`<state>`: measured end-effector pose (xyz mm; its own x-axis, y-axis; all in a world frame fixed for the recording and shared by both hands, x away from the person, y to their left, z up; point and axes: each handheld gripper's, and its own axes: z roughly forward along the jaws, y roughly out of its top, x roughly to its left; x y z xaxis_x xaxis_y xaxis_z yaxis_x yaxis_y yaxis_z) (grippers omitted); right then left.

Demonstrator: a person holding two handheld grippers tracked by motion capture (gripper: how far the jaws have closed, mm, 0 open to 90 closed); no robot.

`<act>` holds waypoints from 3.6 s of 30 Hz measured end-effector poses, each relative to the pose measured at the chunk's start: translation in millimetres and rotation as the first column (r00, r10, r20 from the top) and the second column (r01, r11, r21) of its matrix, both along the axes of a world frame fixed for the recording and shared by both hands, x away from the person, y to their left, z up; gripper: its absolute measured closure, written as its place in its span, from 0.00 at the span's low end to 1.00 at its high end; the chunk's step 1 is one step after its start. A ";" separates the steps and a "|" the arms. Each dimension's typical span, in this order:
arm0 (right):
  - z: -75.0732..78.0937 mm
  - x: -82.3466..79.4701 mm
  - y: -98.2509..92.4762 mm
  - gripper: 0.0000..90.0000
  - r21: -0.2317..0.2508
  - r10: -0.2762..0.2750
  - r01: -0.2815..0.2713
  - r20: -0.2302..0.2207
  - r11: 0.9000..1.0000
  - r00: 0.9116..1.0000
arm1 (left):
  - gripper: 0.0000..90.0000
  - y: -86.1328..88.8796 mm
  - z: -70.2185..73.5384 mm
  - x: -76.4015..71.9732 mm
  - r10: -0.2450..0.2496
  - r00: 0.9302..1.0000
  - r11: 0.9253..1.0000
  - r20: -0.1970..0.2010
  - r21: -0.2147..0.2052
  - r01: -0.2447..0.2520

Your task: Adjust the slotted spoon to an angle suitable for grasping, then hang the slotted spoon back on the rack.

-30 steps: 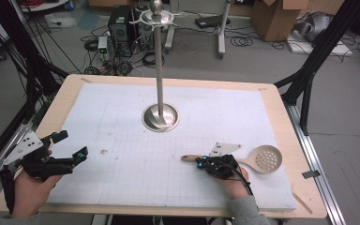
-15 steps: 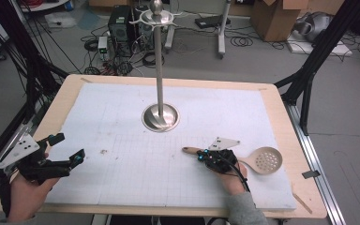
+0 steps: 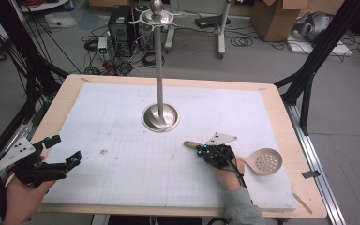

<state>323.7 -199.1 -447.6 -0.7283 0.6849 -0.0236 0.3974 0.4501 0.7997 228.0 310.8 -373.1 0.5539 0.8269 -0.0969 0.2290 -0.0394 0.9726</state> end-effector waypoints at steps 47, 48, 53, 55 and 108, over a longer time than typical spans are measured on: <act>78.2 -8.6 -108.5 0.16 0.032 0.258 -0.257 -0.037 0.966 0.965 | 0.02 -12.2 -3.3 20.3 -0.046 0.999 0.999 -0.020 -0.025 0.046; 77.9 -6.7 -108.8 0.16 0.022 0.262 -0.262 -0.044 0.965 0.964 | 0.02 -12.0 -3.6 20.5 -0.047 0.999 0.999 -0.021 -0.026 0.046; 73.4 -0.5 -109.5 0.16 -0.032 0.266 -0.269 -0.079 0.963 0.961 | 0.02 -10.1 -3.8 19.7 -0.045 0.999 0.999 -0.024 -0.024 0.045; 72.5 0.3 -109.5 0.16 -0.036 0.265 -0.269 -0.081 0.963 0.961 | 0.02 -9.8 -3.7 19.6 -0.044 0.999 0.999 -0.024 -0.026 0.043; 29.2 29.0 -101.7 0.50 -0.251 0.215 -0.309 -0.343 0.917 0.915 | 0.02 -12.2 -5.6 16.3 -0.052 0.998 0.998 -0.035 -0.023 0.051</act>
<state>352.8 -300.8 -418.4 -0.8841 0.4638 0.0565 0.4324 0.7664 0.4751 244.3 298.5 -378.7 0.5913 0.7950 -0.1355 0.2620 -0.0305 0.9646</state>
